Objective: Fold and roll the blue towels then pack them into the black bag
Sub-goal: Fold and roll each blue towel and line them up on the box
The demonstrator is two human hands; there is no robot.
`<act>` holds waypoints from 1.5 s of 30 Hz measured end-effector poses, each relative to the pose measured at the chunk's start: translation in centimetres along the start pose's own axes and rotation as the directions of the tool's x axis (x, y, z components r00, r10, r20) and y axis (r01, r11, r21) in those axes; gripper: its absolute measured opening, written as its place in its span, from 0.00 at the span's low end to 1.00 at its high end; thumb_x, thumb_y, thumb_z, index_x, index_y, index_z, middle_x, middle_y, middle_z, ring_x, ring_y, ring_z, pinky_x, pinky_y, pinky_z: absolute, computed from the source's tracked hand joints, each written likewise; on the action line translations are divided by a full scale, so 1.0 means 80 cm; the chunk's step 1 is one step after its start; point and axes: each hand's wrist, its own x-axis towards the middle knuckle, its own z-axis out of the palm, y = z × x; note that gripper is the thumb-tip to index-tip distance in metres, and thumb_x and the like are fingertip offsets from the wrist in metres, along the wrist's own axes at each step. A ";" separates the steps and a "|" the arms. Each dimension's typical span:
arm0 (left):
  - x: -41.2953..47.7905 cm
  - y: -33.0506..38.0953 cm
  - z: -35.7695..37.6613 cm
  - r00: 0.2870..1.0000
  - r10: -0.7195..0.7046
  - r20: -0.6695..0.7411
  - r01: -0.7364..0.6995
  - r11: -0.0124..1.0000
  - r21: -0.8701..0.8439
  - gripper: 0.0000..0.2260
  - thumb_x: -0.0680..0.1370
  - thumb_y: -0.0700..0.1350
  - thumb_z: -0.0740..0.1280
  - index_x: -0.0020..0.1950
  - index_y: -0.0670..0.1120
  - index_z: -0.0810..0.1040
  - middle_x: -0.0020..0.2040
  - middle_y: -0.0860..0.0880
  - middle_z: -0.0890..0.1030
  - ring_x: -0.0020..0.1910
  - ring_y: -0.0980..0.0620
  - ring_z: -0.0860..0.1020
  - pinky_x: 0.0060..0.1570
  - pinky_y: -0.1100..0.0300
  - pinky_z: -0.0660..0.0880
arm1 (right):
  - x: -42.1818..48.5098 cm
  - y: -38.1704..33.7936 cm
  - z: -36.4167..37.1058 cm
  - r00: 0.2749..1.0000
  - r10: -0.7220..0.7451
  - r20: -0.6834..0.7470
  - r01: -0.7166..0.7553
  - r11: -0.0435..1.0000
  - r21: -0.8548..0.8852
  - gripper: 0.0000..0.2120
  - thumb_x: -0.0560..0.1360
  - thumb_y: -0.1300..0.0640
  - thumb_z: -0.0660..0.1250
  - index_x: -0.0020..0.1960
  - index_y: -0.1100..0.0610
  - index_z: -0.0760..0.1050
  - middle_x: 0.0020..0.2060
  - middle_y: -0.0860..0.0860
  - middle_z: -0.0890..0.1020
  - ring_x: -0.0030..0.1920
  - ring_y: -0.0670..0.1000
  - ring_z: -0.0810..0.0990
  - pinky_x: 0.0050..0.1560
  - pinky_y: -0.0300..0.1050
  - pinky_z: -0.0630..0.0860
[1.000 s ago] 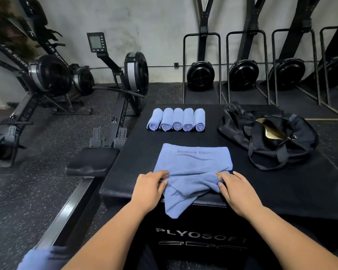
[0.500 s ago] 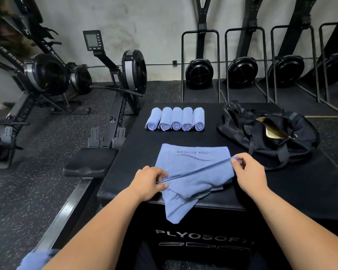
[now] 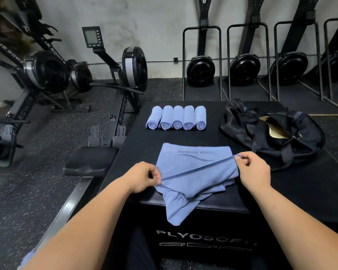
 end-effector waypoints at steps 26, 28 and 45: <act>0.139 0.014 -0.016 0.896 -0.270 -0.354 0.176 0.945 -0.276 0.10 0.81 0.41 0.69 0.42 0.51 0.83 0.43 0.57 0.85 0.44 0.54 0.83 0.43 0.60 0.74 | 0.086 0.005 0.049 0.996 0.094 0.000 -0.092 0.973 -0.211 0.03 0.78 0.47 0.71 0.48 0.45 0.82 0.37 0.43 0.83 0.45 0.53 0.81 0.47 0.49 0.77; 0.153 0.013 -0.014 0.888 -0.271 -0.370 0.183 0.949 -0.256 0.09 0.81 0.41 0.69 0.44 0.51 0.83 0.45 0.57 0.85 0.45 0.54 0.82 0.44 0.61 0.73 | 0.100 0.004 0.057 0.995 0.095 -0.010 -0.094 0.966 -0.240 0.03 0.78 0.47 0.71 0.48 0.45 0.81 0.39 0.45 0.84 0.47 0.55 0.81 0.47 0.50 0.77; 0.194 -0.024 0.040 0.856 -0.187 -0.483 0.178 0.982 -0.065 0.11 0.83 0.54 0.66 0.64 0.56 0.82 0.48 0.57 0.78 0.46 0.55 0.77 0.46 0.56 0.71 | 0.110 0.032 0.103 0.991 0.053 -0.127 -0.093 0.936 -0.339 0.12 0.80 0.48 0.68 0.61 0.51 0.82 0.54 0.53 0.77 0.48 0.58 0.79 0.45 0.48 0.71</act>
